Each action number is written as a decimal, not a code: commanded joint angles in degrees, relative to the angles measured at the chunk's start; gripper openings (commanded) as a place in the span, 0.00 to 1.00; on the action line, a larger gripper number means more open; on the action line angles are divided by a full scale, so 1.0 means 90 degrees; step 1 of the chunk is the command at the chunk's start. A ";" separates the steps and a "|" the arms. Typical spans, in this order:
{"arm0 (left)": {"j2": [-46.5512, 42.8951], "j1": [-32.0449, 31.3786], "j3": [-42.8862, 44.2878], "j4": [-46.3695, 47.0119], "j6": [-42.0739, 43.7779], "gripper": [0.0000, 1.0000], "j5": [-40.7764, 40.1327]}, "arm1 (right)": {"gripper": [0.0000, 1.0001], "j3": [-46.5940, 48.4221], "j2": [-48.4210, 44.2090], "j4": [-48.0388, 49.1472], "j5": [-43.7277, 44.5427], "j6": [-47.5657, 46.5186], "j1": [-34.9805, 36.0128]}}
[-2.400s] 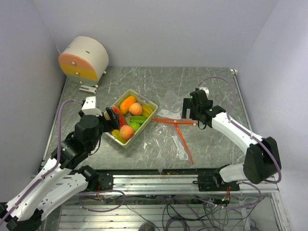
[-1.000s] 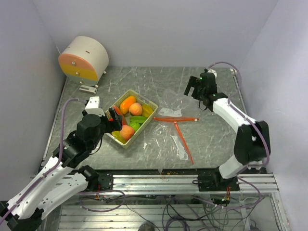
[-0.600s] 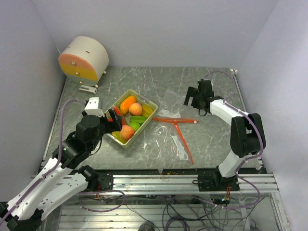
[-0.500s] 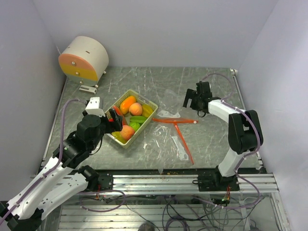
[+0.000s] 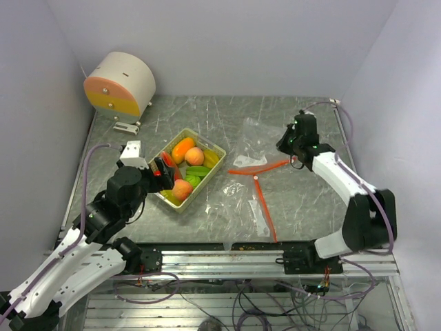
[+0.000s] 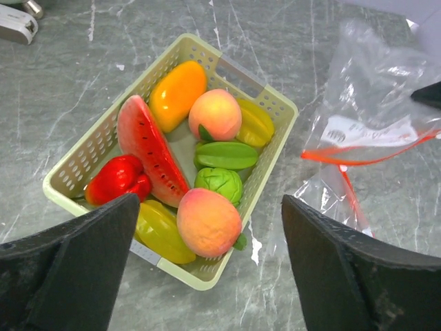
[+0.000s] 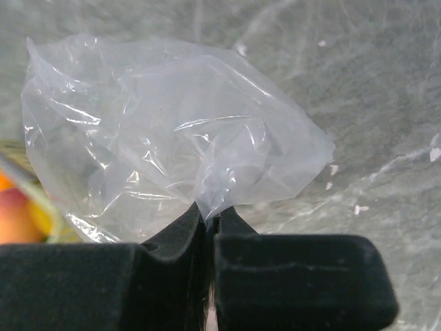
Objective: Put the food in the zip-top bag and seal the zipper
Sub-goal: Pick up the zipper food storage bag at the center of the board.
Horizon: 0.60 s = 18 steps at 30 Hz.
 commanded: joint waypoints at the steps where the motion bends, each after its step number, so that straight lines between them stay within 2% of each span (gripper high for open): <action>1: -0.0005 0.0044 -0.0085 0.0519 -0.0055 1.00 0.0402 | 0.00 0.0023 -0.0964 -0.0460 -0.0383 0.0927 -0.0068; 3: -0.0056 0.0047 -0.0262 0.1081 0.0009 0.90 0.0669 | 0.00 -0.0280 -0.1384 -0.0335 -0.0857 0.1622 -0.0131; 4: -0.0091 0.0045 -0.0359 0.1355 0.0019 0.89 0.0790 | 0.00 -0.0425 -0.1571 -0.0181 -0.1156 0.1952 -0.0165; 9: -0.0250 0.0044 -0.0753 0.2671 -0.0049 0.91 0.1317 | 0.00 -0.0788 -0.2242 0.0531 -0.2414 0.3364 -0.0214; 18: -0.0374 0.0037 -0.2126 0.5592 -0.0014 0.89 0.2128 | 0.00 -0.1569 -0.2832 0.2235 -0.2993 0.5620 -0.0208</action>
